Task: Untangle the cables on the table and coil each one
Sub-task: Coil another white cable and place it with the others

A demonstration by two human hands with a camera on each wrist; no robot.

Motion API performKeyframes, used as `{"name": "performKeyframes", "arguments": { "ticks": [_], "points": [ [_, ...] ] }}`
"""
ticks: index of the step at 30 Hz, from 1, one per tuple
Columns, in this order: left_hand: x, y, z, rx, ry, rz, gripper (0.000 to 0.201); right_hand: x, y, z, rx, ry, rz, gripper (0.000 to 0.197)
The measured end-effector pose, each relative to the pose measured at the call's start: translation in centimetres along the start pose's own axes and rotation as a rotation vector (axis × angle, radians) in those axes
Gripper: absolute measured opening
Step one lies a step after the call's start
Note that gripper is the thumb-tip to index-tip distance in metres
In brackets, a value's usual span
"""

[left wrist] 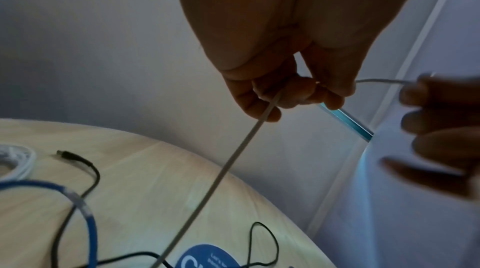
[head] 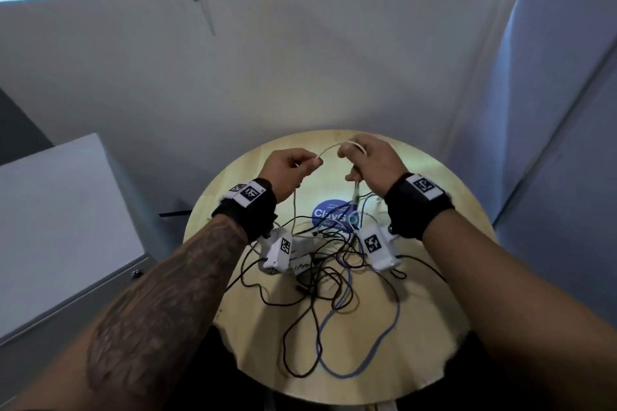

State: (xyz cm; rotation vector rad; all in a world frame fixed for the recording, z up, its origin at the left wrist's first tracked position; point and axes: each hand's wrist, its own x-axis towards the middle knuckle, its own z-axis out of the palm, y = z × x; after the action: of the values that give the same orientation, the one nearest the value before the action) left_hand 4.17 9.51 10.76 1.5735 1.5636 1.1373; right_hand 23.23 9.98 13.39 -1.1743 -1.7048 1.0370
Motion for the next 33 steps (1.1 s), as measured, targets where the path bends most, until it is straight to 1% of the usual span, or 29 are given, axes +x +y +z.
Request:
{"name": "performKeyframes", "arguments": {
  "ticks": [3, 5, 10, 12, 13, 15, 17, 18, 19, 20, 21, 22, 23, 24, 25, 26, 27, 28, 29, 30, 31, 33],
  "points": [
    [-0.8, -0.4, -1.1, 0.056, -0.085, 0.034, 0.01, 0.4, -3.3, -0.8, -0.037, 0.033, -0.103, 0.021],
    [-1.5, -1.5, -1.3, 0.134, -0.137, 0.03, 0.01, 0.5, -5.3, -1.4, -0.037, 0.057, -0.175, 0.021],
    [-3.6, -6.0, -1.5, 0.304, -0.232, -0.108, 0.016, 0.6, -9.7, -4.4, 0.244, 0.219, -0.239, 0.025],
    [-4.3, -6.6, -1.5, 0.314, -0.25, -0.139, 0.017, 0.7, -10.7, -5.6, 0.264, 0.261, -0.268, 0.024],
    [-4.6, -6.4, -1.6, 0.271, -0.227, -0.138, 0.016, 0.7, -10.9, -6.0, 0.239, 0.286, -0.264, 0.024],
    [-4.7, -5.0, -1.8, 0.141, -0.122, -0.111, 0.019, 1.3, -10.5, -6.6, 0.157, 0.347, -0.248, 0.023],
    [-4.3, -2.8, -2.0, 0.036, 0.005, -0.082, 0.02, 1.9, -9.6, -6.9, 0.004, 0.399, -0.228, 0.026],
    [-4.0, -1.7, -2.1, -0.014, 0.053, -0.068, 0.018, 2.2, -8.9, -6.8, -0.097, 0.434, -0.216, 0.031],
    [-3.6, -0.6, -2.2, -0.06, 0.083, -0.051, 0.015, 2.2, -8.2, -6.6, -0.205, 0.48, -0.206, 0.044],
    [-3.3, 0.4, -2.2, -0.095, 0.095, -0.03, 0.014, 1.8, -7.8, -6.4, -0.297, 0.521, -0.238, 0.063],
    [-3.0, 1.4, -2.3, -0.116, 0.092, -0.006, 0.012, 1.2, -7.7, -6.1, -0.402, 0.544, -0.312, 0.077],
    [-2.7, 2.2, -2.2, -0.123, 0.081, 0.021, 0.012, 0.5, -7.8, -5.4, -0.537, 0.554, -0.418, 0.084],
    [-2.6, 2.9, -2.1, -0.123, 0.066, 0.051, 0.011, -0.3, -8.2, -4.7, -0.699, 0.524, -0.517, 0.086],
    [-2.5, 3.6, -2.0, -0.124, 0.046, 0.081, 0.01, -0.7, -8.4, -3.7, -0.84, 0.445, -0.57, 0.085],
    [-2.5, 4.1, -1.9, -0.132, 0.024, 0.11, 0.009, -1.1, -8.6, -2.8, -0.922, 0.322, -0.573, 0.08],
    [-2.5, 4.6, -1.8, -0.143, 0.008, 0.136, 0.009, -1.2, -8.4, -2.2, -0.932, 0.177, -0.514, 0.071],
    [-2.5, 4.9, -1.7, -0.142, 0.001, 0.157, 0.009, -1.2, -8.3, -1.7, -0.874, 0.052, -0.418, 0.057],
    [-2.6, 5.1, -1.6, -0.135, -0.003, 0.167, 0.009, -1.0, -8.0, -1.6, -0.788, -0.04, -0.317, 0.042],
    [-2.7, 5.1, -1.6, -0.124, -0.005, 0.167, 0.009, -0.9, -7.8, -1.7, -0.726, -0.087, -0.259, 0.029],
    [-2.9, 4.9, -1.6, -0.114, -0.008, 0.162, 0.01, -0.8, -7.8, -2.0, -0.723, -0.077, -0.263, 0.023],
    [-3.1, 4.6, -1.7, -0.096, -0.015, 0.155, 0.011, -0.7, -7.8, -2.4, -0.722, -0.031, -0.29, 0.022],
    [-3.8, 3.4, -1.8, -0.023, -0.048, 0.133, 0.013, -0.2, -8.3, -3.8, -0.632, 0.132, -0.31, 0.022]
  ]
}}
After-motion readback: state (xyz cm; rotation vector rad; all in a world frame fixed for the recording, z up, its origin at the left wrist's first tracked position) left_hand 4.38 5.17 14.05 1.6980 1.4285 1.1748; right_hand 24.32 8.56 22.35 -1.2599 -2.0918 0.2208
